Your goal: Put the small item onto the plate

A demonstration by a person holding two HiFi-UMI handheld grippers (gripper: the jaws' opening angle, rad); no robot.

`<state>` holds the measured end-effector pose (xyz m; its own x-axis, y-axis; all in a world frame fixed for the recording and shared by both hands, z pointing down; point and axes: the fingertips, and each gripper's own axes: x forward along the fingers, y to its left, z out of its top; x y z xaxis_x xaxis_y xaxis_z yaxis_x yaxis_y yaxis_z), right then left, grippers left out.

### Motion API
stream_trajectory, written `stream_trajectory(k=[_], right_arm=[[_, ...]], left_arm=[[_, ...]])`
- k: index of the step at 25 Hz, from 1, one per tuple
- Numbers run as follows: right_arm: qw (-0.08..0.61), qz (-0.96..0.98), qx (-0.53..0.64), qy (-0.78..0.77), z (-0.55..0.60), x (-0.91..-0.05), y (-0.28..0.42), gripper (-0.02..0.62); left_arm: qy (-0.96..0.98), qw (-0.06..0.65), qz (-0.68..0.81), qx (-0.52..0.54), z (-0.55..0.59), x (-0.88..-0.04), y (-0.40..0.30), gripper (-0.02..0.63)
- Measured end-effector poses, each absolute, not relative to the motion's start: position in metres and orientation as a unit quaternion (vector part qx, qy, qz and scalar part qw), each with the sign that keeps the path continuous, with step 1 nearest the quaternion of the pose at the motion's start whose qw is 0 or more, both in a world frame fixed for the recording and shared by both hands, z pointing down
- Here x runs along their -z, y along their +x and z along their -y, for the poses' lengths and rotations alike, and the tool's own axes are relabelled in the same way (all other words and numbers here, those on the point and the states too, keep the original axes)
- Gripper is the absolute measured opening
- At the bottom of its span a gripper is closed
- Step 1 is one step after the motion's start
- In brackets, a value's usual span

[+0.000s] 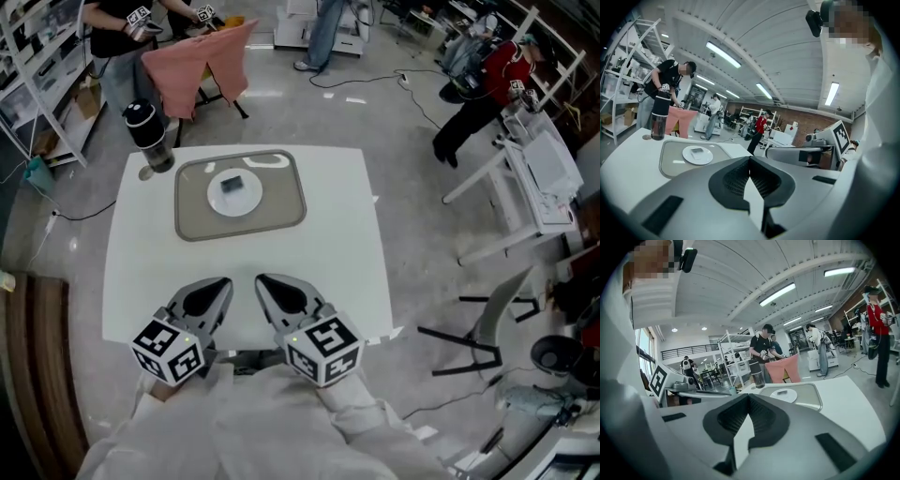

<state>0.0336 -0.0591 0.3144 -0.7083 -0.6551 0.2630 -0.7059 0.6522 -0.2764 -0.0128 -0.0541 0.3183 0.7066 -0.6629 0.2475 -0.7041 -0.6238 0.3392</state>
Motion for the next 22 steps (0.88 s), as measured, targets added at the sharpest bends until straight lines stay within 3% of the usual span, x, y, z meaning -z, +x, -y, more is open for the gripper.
stream_trajectory(k=[22], right_arm=[[0.097, 0.912, -0.169, 0.361, 0.057, -0.322, 0.017, 0.014]], left_arm=[[0.898, 0.22, 0.374, -0.077, 0.055, -0.333, -0.023, 0.009]])
